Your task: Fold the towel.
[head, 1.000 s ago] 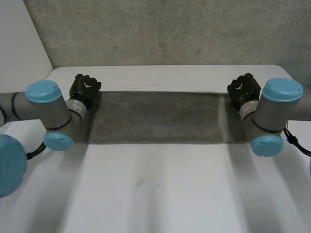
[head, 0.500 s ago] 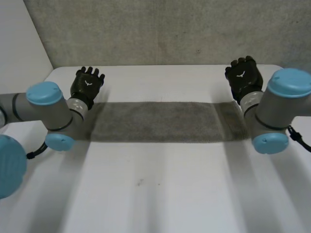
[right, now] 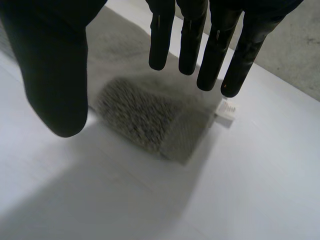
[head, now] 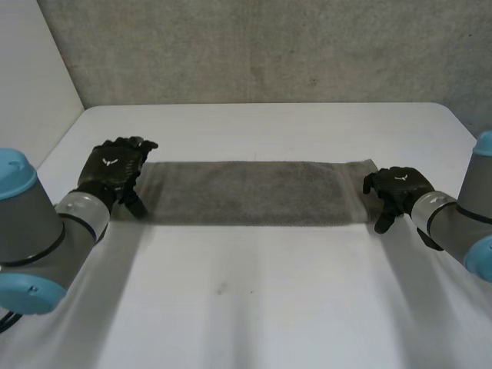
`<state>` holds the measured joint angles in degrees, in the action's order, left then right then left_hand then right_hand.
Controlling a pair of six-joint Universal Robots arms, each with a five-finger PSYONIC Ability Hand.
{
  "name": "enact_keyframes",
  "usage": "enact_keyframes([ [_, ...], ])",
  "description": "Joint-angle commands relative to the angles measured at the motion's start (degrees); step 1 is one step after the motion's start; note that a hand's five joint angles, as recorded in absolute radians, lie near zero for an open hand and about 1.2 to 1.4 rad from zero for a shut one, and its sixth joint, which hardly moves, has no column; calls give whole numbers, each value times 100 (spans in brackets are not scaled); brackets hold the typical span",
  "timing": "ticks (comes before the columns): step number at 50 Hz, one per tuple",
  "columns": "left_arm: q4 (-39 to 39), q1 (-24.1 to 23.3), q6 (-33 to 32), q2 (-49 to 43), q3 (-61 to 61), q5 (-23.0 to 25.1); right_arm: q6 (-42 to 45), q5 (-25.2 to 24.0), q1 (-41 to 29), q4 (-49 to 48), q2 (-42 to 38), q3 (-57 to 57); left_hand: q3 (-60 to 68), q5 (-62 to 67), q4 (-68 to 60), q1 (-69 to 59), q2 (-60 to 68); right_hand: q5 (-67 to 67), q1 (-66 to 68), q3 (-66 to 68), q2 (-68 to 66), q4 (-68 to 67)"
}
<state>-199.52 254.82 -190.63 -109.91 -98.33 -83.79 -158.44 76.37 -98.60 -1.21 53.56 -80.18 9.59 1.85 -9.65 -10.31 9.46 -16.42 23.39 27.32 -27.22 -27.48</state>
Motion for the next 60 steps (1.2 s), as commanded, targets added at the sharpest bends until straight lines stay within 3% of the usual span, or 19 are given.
enact_keyframes([
  [1,-70,15,413,119,-327,-14,59,9,166,-494,-407,99,41,-185,-35,31,54,-839,1142,749,-759,-733],
  [6,-70,15,413,119,-344,-14,77,44,228,-784,-618,205,41,-185,-35,31,54,-1462,1765,1371,-1381,-1356],
  [7,-70,15,413,128,-353,-14,129,44,262,-853,-688,240,41,-185,-35,31,54,-2611,2914,2520,-2530,-2505],
  [8,-70,6,413,128,-353,-14,225,62,297,-906,-732,257,41,-185,-35,31,54,-5270,5573,5179,-5189,-5164],
  [14,-61,-3,413,137,-379,-32,850,466,491,-1012,-583,275,41,-185,-35,31,54,-5358,5661,5268,-5278,-5252],
  [16,-61,6,413,163,-432,-32,1419,1113,561,-1091,-286,231,41,-185,-35,31,54,-5358,5661,5268,-5278,-5252],
  [19,-61,6,413,207,-459,-23,1902,1528,675,-1222,-118,231,41,-185,-35,31,54,-5358,5661,5268,-5278,-5252],
  [30,-61,-11,413,391,-546,-41,2740,1609,746,-1461,199,416,41,-185,-35,31,54,-5358,5661,5268,-5278,-5252],
  [33,-61,-11,413,391,-555,-41,2731,1477,412,-1636,252,600,41,-185,-35,31,54,-5358,5661,5268,-5278,-5252],
  [35,-61,-3,413,400,-555,-41,2696,1136,-401,-1759,208,871,41,-185,-35,31,54,-5358,5661,5268,-5278,-5252],
  [36,-61,-3,413,400,-555,-41,2696,1134,-405,-1759,208,873,41,-185,-35,31,54,-5358,5661,5268,-5278,-5252],
  [39,-61,6,413,435,-555,-41,2687,633,-1100,-1865,67,1110,41,-185,-35,31,54,-5358,5661,5268,-5278,-5252],
  [41,-61,6,413,453,-555,-49,2670,47,-1686,-2022,-178,1285,41,-185,-35,31,54,-5358,5661,5268,-5278,-5252],
  [46,-61,50,413,462,-546,-49,2573,-631,-2521,-2356,-695,1706,41,-185,-35,31,54,-5358,5661,5268,-5278,-5252],
  [56,-61,94,413,453,-555,-49,1949,-1388,-3348,-2349,-1935,2375,41,-185,-35,31,54,-5358,5661,5268,-5278,-5252],
  [57,-61,94,413,453,-564,-41,1940,-1327,-3402,-2287,-2102,2463,41,-185,-35,31,54,-4515,4818,4424,-4434,-4409],
  [58,-61,85,413,444,-564,-41,1940,-1327,-3402,-2287,-2104,2464,41,-185,-35,31,54,-4507,4809,4416,-4426,-4401],
  [59,-61,85,413,444,-564,-41,1931,-1231,-3446,-2191,-2217,2507,41,-185,-35,31,54,-926,1229,835,-845,-820],
  [60,-61,77,413,436,-564,-41,1931,-1152,-3446,-2112,-2253,2508,41,-185,-35,31,54,1642,-1339,-1732,1722,1748],
])
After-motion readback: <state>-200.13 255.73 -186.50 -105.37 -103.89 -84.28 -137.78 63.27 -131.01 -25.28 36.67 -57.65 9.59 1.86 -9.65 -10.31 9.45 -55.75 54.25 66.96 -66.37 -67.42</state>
